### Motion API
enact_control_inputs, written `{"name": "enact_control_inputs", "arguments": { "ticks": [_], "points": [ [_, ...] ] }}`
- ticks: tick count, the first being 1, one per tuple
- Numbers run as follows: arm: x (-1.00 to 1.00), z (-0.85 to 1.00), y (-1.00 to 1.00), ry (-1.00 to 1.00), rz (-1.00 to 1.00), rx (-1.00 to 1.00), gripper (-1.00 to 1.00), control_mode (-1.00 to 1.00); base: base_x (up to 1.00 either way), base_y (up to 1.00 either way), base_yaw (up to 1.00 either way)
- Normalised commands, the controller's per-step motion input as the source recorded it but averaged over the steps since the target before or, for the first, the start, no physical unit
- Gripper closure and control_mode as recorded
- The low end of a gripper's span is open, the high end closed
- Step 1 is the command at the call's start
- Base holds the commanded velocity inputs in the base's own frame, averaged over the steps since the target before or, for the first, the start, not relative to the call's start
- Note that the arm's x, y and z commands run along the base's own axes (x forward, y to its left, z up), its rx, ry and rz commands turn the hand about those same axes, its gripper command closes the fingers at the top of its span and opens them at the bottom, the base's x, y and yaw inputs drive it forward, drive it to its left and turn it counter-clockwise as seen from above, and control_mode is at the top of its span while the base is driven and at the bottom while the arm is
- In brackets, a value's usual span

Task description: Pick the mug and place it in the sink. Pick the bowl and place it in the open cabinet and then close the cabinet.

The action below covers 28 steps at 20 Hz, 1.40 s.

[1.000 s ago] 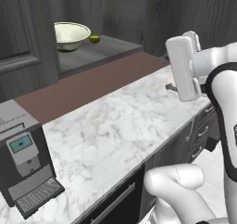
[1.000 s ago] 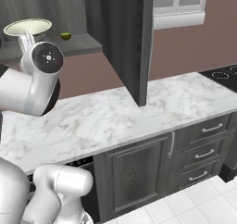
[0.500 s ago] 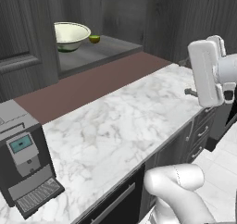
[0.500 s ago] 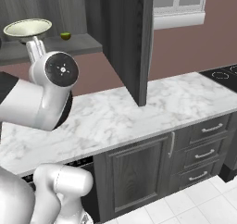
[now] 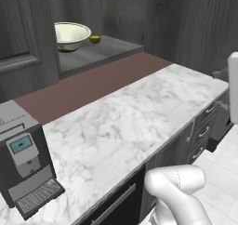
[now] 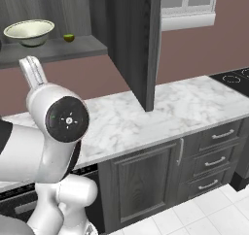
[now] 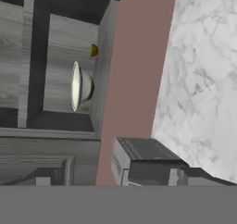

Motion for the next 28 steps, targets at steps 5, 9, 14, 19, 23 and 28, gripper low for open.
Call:
{"name": "enact_control_inputs", "arguments": {
  "ticks": [5,9,14,19,23,28],
  "points": [
    [-0.39,-0.07,-0.43,-0.12,-0.02,0.00,-1.00,-1.00,0.00,0.00,0.00],
    [-0.23,-0.22,-0.44,-0.14,-0.04,0.00,-1.00,-1.00,0.00,0.00,0.00],
    [-0.05,-0.18,-0.45,-0.16,-0.11,0.01,-1.00,-1.00,0.00,0.00,0.00],
    [0.02,-0.09,-0.44,-0.12,-0.10,0.01,-1.00,-1.00,0.00,0.00,0.00],
    [0.09,0.00,-0.43,-0.02,-0.05,0.05,-1.00,-1.00,0.00,0.00,0.00],
    [0.15,0.00,-0.51,0.00,0.00,0.08,-1.00,-1.00,0.00,0.00,0.00]
  ]
}}
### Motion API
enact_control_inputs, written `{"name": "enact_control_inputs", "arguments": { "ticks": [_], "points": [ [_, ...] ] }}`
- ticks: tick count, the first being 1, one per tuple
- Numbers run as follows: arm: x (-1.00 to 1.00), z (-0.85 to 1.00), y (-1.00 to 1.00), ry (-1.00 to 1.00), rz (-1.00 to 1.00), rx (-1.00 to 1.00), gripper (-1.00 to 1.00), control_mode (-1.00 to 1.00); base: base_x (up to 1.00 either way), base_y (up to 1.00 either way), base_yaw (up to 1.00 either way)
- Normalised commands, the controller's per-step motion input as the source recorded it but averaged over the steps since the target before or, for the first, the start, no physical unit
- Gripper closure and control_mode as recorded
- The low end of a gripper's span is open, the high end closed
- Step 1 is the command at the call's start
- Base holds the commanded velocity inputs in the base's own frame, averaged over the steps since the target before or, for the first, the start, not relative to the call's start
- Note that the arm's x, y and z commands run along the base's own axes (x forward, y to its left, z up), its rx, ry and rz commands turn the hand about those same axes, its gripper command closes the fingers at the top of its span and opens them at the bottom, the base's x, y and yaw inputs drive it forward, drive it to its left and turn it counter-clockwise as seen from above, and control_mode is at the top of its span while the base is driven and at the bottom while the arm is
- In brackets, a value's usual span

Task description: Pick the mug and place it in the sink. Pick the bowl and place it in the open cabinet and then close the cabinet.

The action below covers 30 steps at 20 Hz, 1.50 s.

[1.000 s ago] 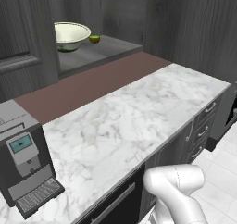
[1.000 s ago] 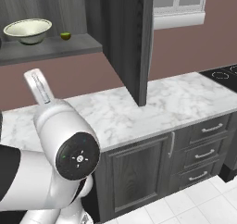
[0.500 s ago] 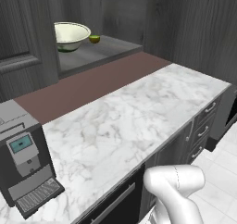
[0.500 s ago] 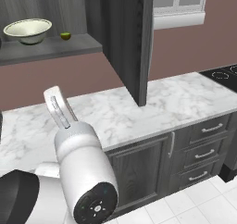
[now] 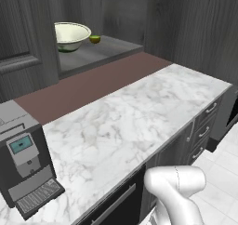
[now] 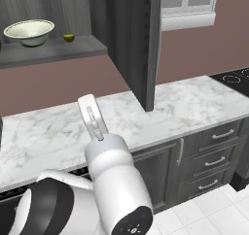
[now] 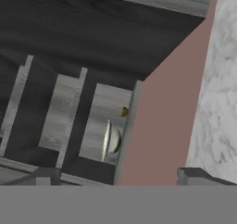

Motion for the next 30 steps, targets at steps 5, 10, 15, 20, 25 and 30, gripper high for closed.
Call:
{"name": "enact_control_inputs", "arguments": {
  "ticks": [5,10,15,20,25,30],
  "points": [
    [0.23,0.00,-0.50,0.00,0.00,0.07,-1.00,-1.00,0.00,0.00,0.00],
    [0.25,0.00,-0.41,0.00,0.00,0.04,-1.00,-1.00,0.00,0.00,0.00],
    [0.25,0.00,-0.35,0.00,0.00,0.03,-1.00,-1.00,0.00,0.00,0.00],
    [0.23,0.00,-0.25,0.00,0.00,0.01,-1.00,-1.00,0.00,0.00,0.00],
    [0.23,0.00,-0.18,0.00,0.00,0.00,-1.00,-1.00,0.00,0.00,0.00],
    [0.26,0.00,-0.21,0.00,0.00,0.01,-1.00,-1.00,0.00,0.00,0.00]
  ]
}}
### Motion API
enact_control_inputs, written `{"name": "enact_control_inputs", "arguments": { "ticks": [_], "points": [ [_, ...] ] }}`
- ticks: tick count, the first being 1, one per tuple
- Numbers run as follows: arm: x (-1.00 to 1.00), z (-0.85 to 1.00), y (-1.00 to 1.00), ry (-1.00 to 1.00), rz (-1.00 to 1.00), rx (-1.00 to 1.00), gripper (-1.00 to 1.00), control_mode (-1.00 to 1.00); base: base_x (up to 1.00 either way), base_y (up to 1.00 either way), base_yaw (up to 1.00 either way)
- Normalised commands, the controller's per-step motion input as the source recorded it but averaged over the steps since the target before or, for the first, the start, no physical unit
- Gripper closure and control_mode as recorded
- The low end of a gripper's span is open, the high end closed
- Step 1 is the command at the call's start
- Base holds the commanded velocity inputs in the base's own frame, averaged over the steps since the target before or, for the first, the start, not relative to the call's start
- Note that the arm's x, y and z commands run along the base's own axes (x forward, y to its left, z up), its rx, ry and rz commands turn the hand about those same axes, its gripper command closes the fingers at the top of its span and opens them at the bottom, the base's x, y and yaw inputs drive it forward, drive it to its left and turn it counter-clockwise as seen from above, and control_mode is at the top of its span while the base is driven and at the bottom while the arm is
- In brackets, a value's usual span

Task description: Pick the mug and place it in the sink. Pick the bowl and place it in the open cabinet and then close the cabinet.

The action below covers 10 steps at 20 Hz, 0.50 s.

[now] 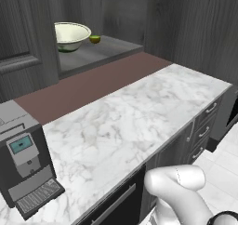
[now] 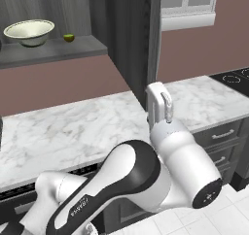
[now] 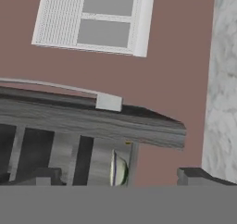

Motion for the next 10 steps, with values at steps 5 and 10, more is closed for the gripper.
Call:
{"name": "enact_control_inputs", "arguments": {
  "ticks": [5,10],
  "points": [
    [0.25,0.00,-0.29,0.00,0.00,0.01,-1.00,-1.00,0.00,0.00,0.00],
    [0.24,0.00,-0.24,-0.01,0.00,0.00,-1.00,-1.00,0.00,0.00,0.00]
  ]
}}
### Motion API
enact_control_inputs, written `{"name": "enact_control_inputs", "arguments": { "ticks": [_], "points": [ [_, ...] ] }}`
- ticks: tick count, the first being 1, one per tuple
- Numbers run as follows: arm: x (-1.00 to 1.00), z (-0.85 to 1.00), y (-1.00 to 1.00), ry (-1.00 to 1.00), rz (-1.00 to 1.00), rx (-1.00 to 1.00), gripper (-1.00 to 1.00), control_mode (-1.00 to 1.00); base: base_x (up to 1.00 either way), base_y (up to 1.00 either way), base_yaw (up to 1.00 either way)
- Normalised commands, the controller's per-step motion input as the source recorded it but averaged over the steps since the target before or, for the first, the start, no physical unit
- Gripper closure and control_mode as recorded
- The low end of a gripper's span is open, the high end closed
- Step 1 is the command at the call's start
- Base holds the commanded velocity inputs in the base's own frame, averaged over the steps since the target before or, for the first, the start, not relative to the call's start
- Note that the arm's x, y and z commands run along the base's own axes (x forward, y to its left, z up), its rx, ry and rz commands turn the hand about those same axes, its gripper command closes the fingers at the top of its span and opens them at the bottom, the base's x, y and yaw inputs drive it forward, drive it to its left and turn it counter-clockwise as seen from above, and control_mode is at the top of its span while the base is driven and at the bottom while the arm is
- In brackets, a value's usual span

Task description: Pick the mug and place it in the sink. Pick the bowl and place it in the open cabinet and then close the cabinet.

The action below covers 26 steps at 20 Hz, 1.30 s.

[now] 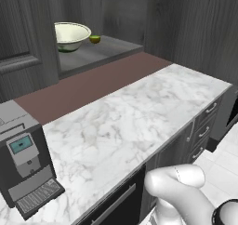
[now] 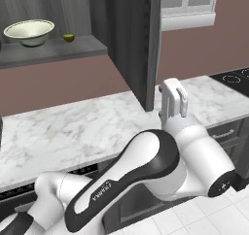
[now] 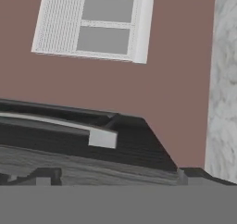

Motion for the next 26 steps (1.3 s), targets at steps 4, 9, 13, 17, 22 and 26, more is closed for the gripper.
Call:
{"name": "enact_control_inputs", "arguments": {
  "ticks": [4,9,13,17,22,26],
  "points": [
    [0.19,-0.01,-0.16,-0.02,0.00,0.00,-1.00,-1.00,0.00,0.00,0.00],
    [0.14,-0.04,0.00,-0.01,0.00,0.00,-1.00,-1.00,0.00,0.00,0.00],
    [0.22,-0.05,0.00,0.00,0.00,0.00,-1.00,-1.00,0.00,0.00,0.00],
    [0.31,-0.07,0.00,0.00,0.00,0.00,-1.00,-1.00,0.00,0.00,0.00],
    [0.33,-0.03,0.00,0.00,0.00,0.00,-1.00,-1.00,0.00,0.00,0.00],
    [0.30,-0.03,0.00,0.00,0.00,0.00,-1.00,-1.00,0.00,0.00,0.00]
  ]
}}
